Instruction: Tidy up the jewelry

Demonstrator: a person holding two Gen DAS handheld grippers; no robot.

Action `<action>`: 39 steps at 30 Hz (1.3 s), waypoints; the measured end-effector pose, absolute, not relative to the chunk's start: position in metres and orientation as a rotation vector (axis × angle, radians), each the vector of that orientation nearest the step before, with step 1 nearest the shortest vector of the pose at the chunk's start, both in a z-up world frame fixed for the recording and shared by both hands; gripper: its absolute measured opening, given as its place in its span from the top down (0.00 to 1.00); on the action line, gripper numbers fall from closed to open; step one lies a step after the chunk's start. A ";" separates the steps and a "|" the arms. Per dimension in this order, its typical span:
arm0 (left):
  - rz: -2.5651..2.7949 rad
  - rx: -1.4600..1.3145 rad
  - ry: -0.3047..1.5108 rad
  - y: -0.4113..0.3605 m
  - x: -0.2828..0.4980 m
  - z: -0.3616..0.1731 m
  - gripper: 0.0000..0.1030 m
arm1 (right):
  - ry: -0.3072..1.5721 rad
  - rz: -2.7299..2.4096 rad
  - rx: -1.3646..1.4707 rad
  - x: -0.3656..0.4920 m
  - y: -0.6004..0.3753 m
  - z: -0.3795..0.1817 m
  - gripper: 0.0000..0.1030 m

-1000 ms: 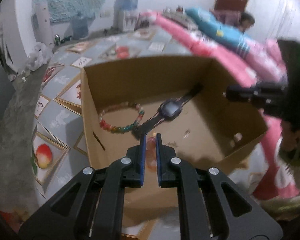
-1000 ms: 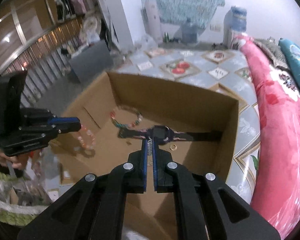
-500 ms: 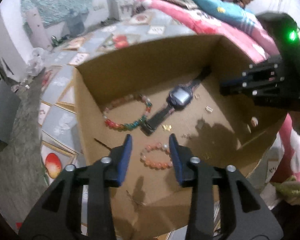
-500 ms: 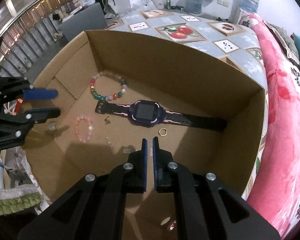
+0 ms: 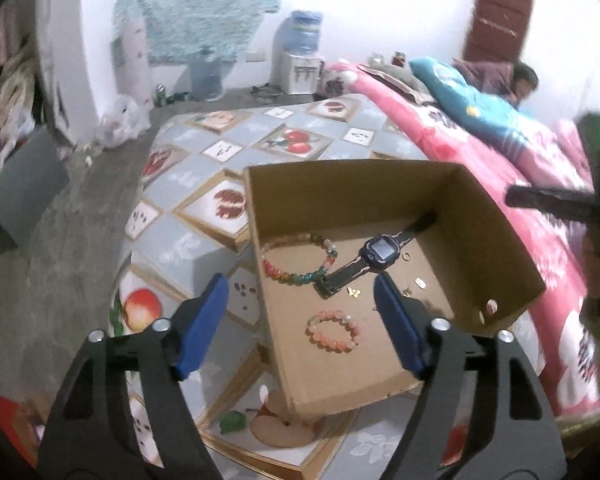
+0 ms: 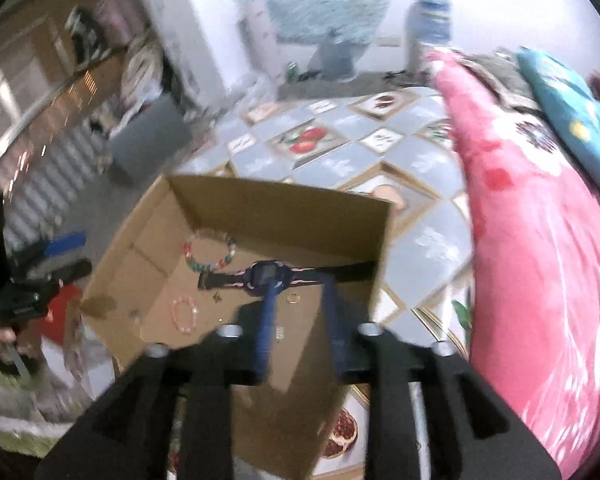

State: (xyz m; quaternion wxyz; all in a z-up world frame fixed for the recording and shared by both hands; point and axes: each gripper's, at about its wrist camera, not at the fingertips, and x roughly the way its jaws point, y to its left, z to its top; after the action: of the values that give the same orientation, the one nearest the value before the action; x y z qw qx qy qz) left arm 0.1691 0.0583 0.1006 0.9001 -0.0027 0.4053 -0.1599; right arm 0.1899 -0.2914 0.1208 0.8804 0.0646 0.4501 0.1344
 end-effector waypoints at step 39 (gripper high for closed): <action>-0.297 -0.214 1.102 0.029 0.085 0.033 0.21 | 1.077 0.229 0.381 0.081 -0.325 0.042 0.54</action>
State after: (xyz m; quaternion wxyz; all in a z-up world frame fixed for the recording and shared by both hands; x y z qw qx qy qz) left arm 0.0851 0.0286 0.0330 0.8362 -0.1013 0.5204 -0.1404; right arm 0.0814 -0.3251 0.0415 0.8351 0.1799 0.5084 0.1082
